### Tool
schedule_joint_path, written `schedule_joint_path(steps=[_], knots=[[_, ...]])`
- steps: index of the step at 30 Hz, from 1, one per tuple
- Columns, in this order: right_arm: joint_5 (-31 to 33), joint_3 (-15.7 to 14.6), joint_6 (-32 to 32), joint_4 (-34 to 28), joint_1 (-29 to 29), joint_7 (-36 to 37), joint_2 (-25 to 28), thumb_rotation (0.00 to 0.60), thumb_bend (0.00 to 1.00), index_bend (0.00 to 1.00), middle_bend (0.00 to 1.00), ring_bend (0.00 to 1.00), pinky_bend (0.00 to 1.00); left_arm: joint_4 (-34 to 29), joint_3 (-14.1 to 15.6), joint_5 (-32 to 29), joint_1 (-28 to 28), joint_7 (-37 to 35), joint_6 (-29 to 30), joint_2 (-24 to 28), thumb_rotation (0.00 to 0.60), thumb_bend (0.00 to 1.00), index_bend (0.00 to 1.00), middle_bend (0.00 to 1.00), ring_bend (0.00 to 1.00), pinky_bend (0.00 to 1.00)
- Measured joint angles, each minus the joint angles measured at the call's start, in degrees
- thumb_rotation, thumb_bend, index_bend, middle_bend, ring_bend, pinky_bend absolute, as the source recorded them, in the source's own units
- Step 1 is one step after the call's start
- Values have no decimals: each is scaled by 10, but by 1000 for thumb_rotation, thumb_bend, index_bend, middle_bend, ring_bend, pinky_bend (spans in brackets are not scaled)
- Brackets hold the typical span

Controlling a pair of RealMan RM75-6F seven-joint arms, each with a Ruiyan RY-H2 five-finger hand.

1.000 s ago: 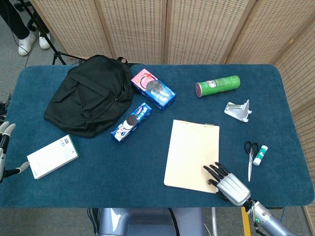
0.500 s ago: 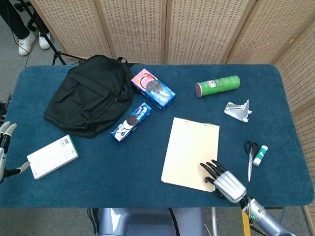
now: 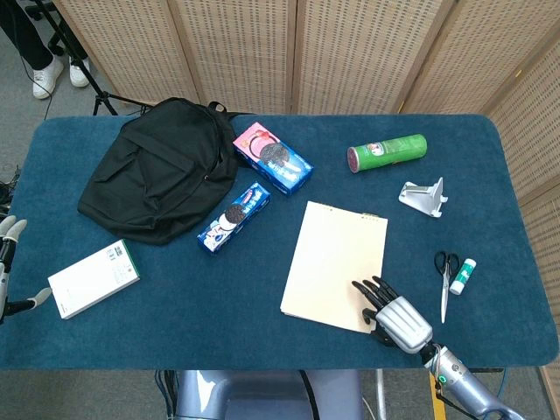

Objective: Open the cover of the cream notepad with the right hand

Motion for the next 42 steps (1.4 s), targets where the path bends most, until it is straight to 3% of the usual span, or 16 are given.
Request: schedule_joint_path(steps=[6,16,23,42], knots=[[7,3,-7,-6,9,8,-2,600,600,550,23,0,0,-1,0,0,0,1,-1,0,600,0,0,0,0,0],[6,3,-6,-13,16,7,-4,600,620,631,41,0,0,0,0,-1,-1,-1,-3,1,600,0,0,0,0,0],[-7,2,-12,-27,37,6,4,600,722,644,48,0,0,-1,1,-2,-3,8,-5,-1,600,0,0,0,0,0],[-102,-21,-67,-126,143,-34,62,600,724,656,95,0,0,-6,-4,-24,-11,51,-10,-17,600,0,0,0,0,0]])
